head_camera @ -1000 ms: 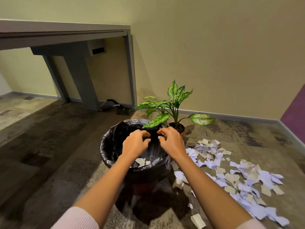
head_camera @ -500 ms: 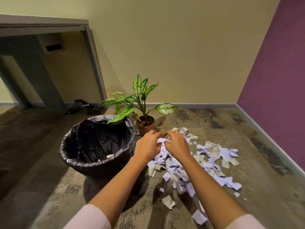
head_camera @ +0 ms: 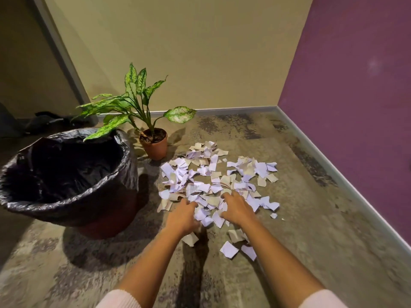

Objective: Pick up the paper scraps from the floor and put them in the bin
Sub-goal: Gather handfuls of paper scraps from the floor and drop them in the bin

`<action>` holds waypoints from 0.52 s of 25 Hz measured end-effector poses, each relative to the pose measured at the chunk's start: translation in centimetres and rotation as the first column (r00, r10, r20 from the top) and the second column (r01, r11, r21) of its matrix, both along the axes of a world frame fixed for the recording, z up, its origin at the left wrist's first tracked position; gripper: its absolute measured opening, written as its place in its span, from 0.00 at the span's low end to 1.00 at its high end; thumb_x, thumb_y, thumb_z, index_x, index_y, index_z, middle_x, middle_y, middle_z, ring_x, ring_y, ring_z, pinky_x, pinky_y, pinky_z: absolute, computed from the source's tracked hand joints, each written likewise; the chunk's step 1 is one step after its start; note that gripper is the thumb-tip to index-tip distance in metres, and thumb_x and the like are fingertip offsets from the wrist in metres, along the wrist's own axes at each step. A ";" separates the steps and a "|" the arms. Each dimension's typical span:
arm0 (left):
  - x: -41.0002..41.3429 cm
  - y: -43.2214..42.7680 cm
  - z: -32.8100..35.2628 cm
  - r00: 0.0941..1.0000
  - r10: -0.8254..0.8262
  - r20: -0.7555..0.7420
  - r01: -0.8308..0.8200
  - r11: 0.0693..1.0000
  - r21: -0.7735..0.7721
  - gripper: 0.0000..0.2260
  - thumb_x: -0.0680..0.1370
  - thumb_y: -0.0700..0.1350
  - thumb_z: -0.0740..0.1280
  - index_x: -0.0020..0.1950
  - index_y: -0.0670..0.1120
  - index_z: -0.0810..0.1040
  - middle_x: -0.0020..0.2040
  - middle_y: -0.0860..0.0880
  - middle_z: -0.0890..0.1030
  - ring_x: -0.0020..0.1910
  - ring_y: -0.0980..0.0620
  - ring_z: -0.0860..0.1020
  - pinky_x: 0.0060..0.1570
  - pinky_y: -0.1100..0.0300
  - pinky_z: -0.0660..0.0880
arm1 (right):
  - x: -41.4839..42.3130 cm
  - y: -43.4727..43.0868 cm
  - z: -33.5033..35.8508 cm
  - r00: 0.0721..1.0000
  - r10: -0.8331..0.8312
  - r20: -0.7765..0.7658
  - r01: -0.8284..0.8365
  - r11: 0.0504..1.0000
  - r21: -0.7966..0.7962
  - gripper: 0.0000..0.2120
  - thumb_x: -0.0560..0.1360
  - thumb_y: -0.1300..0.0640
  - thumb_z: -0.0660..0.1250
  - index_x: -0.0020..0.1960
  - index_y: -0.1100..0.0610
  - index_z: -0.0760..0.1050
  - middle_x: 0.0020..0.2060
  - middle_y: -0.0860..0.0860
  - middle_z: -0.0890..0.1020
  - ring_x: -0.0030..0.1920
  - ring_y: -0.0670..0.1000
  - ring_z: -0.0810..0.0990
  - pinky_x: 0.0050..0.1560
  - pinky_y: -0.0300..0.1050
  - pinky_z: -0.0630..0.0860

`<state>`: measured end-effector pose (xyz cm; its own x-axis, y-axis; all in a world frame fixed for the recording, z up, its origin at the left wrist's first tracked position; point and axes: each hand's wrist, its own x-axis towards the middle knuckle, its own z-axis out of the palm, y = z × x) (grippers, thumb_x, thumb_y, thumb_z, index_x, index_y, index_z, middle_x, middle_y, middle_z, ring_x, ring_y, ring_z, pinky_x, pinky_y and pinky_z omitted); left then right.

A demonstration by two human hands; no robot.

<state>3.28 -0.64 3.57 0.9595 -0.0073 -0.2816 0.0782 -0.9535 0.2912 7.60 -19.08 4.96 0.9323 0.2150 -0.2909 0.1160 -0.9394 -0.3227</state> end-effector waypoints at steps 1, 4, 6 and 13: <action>-0.4 0.0 -1.1 0.999 -0.010 -0.036 0.011 1.000 0.008 0.27 0.73 0.53 0.71 0.71 0.50 0.68 0.69 0.45 0.67 0.66 0.44 0.70 0.59 0.51 0.74 | -0.5 -0.9 -1.0 0.999 -0.007 -0.046 0.005 1.000 -0.027 0.27 0.73 0.51 0.68 0.69 0.51 0.64 0.68 0.58 0.66 0.68 0.62 0.68 0.59 0.55 0.72; -1.5 0.5 -3.6 0.992 0.016 -0.128 -0.015 1.000 0.011 0.31 0.72 0.52 0.73 0.72 0.49 0.66 0.70 0.45 0.65 0.68 0.44 0.68 0.62 0.50 0.73 | -2.1 -2.8 -3.5 0.988 -0.048 -0.148 0.038 0.996 -0.075 0.29 0.72 0.52 0.69 0.70 0.52 0.64 0.69 0.59 0.65 0.70 0.62 0.65 0.65 0.55 0.71; -1.9 0.6 -4.5 0.985 0.061 -0.164 -0.056 0.998 0.032 0.32 0.71 0.52 0.73 0.72 0.48 0.65 0.69 0.44 0.65 0.68 0.43 0.68 0.62 0.50 0.73 | -3.3 -3.9 -4.9 0.974 -0.087 -0.208 0.071 0.994 -0.083 0.36 0.70 0.50 0.72 0.73 0.51 0.60 0.72 0.59 0.61 0.73 0.62 0.60 0.68 0.56 0.68; -3.6 0.0 -7.2 0.978 0.117 -0.175 -0.104 0.991 0.081 0.32 0.73 0.52 0.72 0.74 0.52 0.62 0.70 0.43 0.63 0.69 0.41 0.65 0.58 0.47 0.76 | -5.6 -5.3 -6.1 0.945 -0.176 -0.275 0.137 0.979 -0.153 0.57 0.62 0.39 0.77 0.78 0.47 0.45 0.77 0.58 0.49 0.76 0.63 0.50 0.69 0.60 0.64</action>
